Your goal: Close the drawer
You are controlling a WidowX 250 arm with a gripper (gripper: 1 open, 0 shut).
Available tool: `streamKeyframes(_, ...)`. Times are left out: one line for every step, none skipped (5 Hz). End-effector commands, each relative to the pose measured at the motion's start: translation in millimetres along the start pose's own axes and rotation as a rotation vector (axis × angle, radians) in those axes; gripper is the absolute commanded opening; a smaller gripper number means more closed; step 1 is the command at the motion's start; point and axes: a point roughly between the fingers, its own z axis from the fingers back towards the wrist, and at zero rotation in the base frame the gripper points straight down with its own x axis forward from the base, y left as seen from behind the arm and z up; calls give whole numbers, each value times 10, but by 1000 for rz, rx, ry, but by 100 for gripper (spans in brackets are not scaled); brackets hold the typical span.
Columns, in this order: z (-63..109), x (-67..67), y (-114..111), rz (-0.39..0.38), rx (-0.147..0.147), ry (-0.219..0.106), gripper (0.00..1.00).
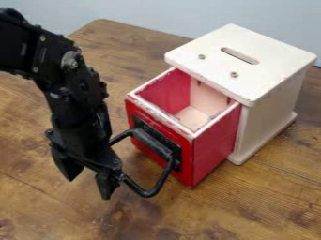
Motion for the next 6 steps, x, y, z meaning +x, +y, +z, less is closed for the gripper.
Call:
streamKeyframes(-18,216,-30,9,2,-24,100)
streamKeyframes(13,396,-63,15,6,-69,100)
streamKeyframes(50,581,-120,-11,-4,-108,100)
streamKeyframes(68,811,-191,-37,-14,-69,100)
streamKeyframes(117,915,-130,-63,-15,-58,100)
streamKeyframes(193,932,0,-75,-13,-48,100)
